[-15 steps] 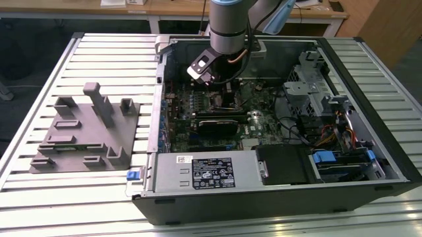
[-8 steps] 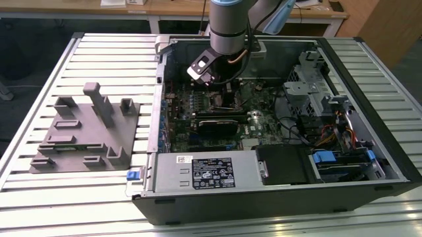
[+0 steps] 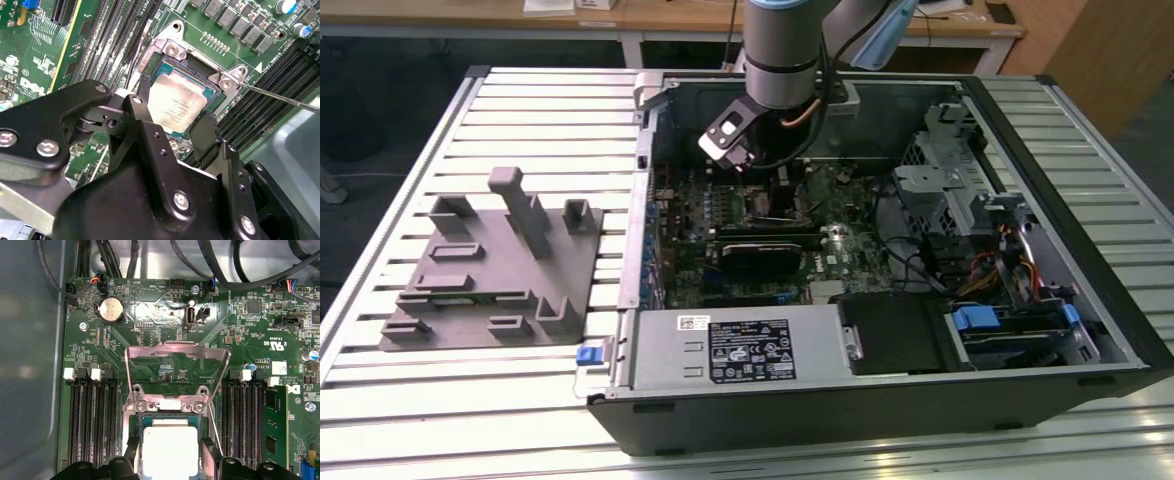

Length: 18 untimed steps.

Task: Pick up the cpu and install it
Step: 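Place the cpu into insertion slot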

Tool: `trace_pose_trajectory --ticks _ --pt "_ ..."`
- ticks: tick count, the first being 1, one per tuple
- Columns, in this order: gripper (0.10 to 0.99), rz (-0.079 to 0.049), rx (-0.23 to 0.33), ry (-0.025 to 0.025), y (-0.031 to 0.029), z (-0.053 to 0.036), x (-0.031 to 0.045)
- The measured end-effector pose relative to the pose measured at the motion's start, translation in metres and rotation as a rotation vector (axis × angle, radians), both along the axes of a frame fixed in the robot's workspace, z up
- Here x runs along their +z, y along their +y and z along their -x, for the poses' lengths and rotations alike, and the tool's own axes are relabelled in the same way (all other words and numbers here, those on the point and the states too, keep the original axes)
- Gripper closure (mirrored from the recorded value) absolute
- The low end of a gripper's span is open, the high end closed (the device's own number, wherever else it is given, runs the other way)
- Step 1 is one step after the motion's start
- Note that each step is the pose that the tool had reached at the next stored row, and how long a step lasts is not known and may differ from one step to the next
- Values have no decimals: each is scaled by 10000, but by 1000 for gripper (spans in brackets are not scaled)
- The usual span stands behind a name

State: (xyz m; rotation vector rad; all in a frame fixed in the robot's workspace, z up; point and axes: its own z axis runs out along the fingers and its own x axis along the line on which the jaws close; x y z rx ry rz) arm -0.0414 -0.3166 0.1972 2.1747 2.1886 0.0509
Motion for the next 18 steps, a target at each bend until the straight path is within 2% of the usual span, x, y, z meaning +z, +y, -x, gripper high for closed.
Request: trace_pose_trajectory --ticks 3,4,12,18 --pt "498 5 -3 4 -1 1 -1" --pt "565 4 -8 3 -1 0 -1" --pt "565 -8 -159 1 6 1 -4" --pt "565 -75 -167 1 5 1 -8"
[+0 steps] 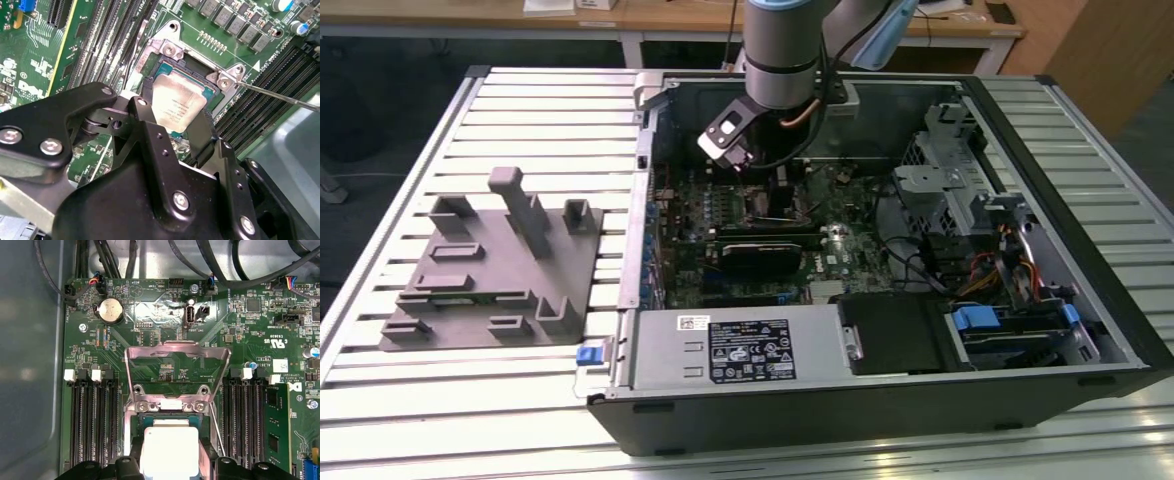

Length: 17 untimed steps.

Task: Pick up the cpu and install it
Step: 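Place the cpu into insertion slot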

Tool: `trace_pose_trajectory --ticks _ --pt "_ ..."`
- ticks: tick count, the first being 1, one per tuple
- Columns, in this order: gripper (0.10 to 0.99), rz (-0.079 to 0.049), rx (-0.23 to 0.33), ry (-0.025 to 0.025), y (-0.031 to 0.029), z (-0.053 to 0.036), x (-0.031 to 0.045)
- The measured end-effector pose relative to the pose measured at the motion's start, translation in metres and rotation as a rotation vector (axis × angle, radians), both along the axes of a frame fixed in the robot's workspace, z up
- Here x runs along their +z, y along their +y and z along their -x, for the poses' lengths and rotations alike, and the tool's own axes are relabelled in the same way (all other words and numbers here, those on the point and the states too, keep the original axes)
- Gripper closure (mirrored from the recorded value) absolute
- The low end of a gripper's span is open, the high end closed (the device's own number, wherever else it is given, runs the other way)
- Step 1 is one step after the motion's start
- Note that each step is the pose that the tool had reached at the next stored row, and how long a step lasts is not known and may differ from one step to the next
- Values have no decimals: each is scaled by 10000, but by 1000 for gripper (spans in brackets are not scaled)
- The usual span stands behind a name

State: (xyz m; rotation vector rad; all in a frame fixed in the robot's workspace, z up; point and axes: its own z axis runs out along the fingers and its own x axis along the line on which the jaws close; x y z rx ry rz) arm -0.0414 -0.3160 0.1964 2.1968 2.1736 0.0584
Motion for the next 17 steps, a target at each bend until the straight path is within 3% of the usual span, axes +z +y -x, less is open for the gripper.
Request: trace_pose_trajectory --ticks 6,17 --pt "565 2 464 0 -4 0 0" --pt "553 -8 487 -5 -3 -1 -3"
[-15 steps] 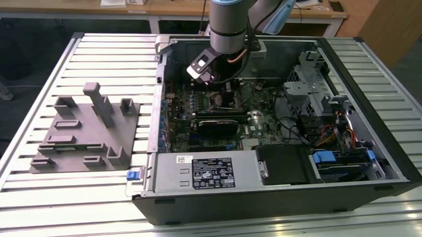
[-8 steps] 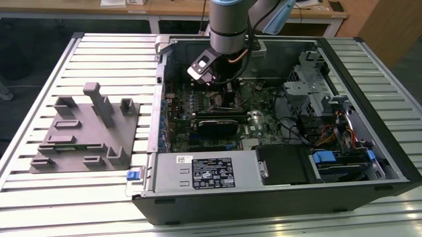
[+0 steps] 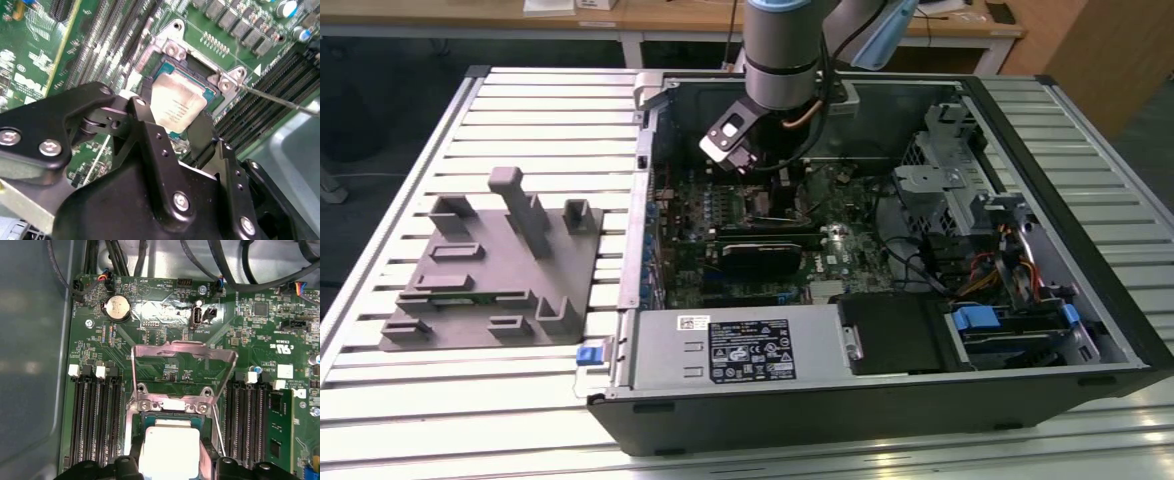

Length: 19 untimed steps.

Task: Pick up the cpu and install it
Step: 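Place the cpu into insertion slot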

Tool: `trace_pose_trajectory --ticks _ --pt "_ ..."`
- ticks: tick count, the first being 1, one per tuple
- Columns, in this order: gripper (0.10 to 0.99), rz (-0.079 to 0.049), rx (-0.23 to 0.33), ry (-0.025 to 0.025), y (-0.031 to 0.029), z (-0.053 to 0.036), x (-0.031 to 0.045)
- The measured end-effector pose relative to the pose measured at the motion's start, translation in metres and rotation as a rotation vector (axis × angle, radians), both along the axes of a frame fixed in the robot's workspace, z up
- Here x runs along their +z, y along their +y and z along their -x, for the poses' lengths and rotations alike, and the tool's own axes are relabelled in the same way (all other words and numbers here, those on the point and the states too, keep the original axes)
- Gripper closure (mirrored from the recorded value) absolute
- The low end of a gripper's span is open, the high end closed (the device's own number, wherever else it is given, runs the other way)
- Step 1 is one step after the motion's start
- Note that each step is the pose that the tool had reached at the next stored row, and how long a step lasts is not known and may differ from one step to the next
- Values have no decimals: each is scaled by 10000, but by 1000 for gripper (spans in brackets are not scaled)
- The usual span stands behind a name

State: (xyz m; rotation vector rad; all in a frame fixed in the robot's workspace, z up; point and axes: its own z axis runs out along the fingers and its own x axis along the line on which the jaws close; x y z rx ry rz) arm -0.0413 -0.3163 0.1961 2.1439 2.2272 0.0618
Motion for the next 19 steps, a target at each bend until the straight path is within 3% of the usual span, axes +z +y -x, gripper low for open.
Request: trace_pose_trajectory --ticks 1,2,13,16,19 --pt "553 3 1 2 0 0 0" --pt "490 5 3 3 -1 1 1" --pt "490 8 5 8 -1 1 77" --pt "565 8 5 14 -1 0 90" --pt "741 9 5 17 -2 1 101"
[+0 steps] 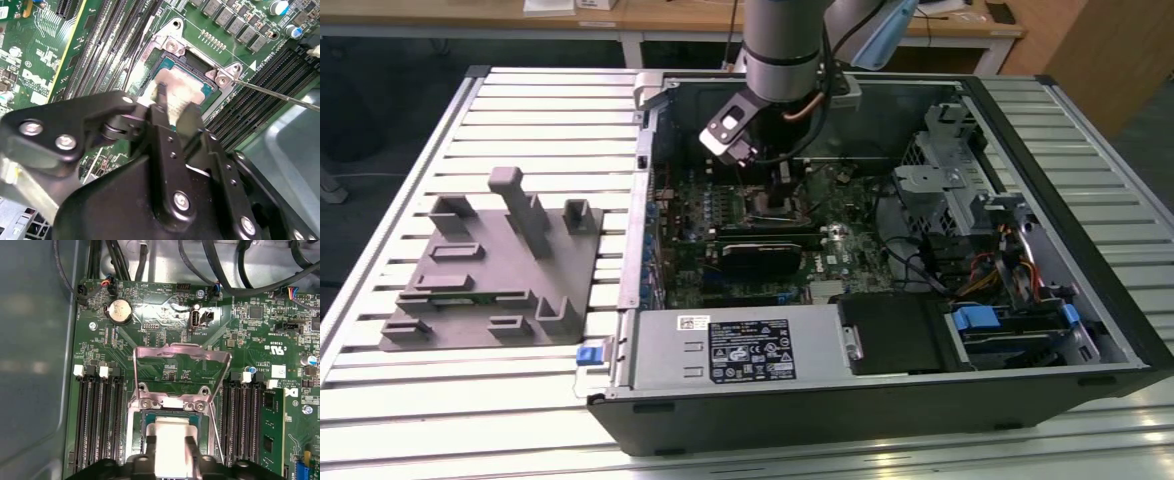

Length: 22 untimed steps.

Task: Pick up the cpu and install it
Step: 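Place the cpu into insertion slot, then close the cpu cover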

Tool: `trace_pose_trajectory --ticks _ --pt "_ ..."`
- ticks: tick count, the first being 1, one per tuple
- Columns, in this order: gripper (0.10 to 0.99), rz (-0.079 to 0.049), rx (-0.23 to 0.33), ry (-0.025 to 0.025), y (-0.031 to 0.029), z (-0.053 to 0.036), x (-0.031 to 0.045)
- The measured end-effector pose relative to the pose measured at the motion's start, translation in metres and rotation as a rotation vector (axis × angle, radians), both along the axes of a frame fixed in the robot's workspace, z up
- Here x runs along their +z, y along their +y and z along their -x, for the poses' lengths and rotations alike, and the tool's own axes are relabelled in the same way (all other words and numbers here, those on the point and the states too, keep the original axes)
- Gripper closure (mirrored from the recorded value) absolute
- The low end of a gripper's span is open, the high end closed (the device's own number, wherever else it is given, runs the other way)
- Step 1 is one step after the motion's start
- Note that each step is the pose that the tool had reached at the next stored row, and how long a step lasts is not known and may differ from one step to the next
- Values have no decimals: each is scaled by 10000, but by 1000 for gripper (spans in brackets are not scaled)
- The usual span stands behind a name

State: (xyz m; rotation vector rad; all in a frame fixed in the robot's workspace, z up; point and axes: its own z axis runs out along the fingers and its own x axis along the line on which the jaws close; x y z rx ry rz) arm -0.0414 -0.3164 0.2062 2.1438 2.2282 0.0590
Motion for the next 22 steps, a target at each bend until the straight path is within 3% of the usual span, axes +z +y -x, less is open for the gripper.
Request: trace_pose_trajectory --ticks 1,6,22 --pt "741 0 0 0 0 0 5" --pt "976 2 0 0 0 0 44" --pt "980 3 0 1 0 0 198"
